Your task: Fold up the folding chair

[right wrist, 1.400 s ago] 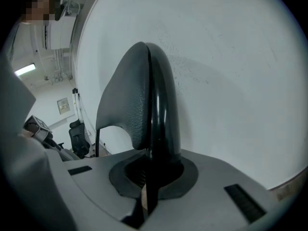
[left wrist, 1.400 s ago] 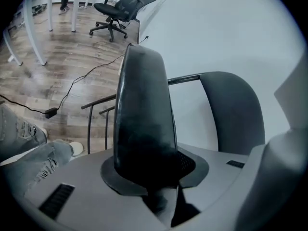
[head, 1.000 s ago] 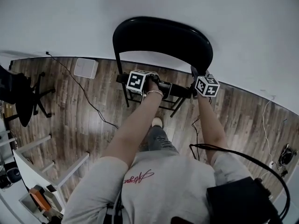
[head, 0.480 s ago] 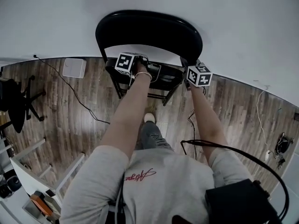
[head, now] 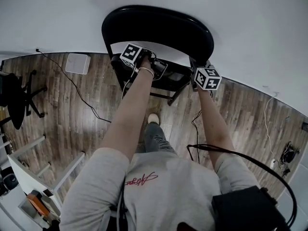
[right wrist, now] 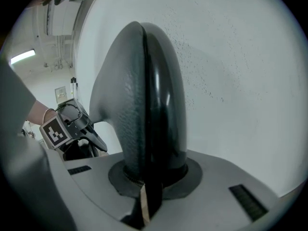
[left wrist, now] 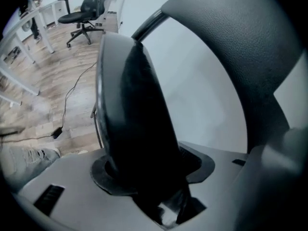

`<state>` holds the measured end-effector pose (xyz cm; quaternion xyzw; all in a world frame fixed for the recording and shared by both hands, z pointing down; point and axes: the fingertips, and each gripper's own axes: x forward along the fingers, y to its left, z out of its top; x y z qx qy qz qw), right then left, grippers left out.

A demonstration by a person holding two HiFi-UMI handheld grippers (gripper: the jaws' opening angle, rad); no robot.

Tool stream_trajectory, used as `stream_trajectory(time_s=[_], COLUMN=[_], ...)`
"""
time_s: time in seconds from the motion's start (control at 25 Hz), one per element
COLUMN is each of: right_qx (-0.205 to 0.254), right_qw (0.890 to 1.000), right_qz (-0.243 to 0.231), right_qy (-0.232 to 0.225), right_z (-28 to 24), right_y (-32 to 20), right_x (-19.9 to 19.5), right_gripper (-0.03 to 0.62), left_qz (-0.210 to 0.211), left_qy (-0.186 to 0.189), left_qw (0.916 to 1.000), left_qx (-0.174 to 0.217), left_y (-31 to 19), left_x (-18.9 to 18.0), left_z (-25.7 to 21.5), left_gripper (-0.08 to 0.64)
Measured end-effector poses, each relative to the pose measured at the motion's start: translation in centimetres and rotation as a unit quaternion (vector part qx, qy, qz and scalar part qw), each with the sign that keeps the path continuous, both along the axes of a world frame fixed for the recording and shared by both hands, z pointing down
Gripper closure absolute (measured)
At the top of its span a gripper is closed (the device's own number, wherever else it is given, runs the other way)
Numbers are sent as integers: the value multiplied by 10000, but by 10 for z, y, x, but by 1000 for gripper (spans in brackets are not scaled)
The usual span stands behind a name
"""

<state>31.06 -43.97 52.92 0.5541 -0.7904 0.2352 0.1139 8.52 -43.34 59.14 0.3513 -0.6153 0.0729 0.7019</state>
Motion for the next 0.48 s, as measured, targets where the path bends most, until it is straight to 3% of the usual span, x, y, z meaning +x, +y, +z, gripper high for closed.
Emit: stream_trajectory(time_s=[0.08, 0.12, 0.16, 0.24, 0.36, 0.48], right_qx=[132, 204, 262, 315, 362, 434], right_qw=[9997, 9994, 9990, 9985, 9974, 9944], right_qz=[80, 127, 156, 120, 95, 393], right_qy=[165, 249, 321, 441, 615, 875], right_z=[-4, -7, -9, -13, -20, -31], right_y=[0, 0, 1, 5, 21, 54], right_x=[1, 3, 5, 7, 14, 32], right_gripper=[548, 447, 397, 388, 382, 379], left_qz=[561, 884, 1218, 1771, 2257, 2761], left_qy=[260, 394, 487, 610, 790, 789], left_qw=[9981, 9953, 9914, 9822, 9701, 9545], left_qx=[-14, -1, 37, 155, 425, 798], left_y=[2, 1, -1, -2, 1, 17], left_x=[5, 6, 7, 4, -4, -23], left_z=[-4, -5, -8, -20, -39, -58], left_gripper=[280, 277, 271, 253, 253, 253])
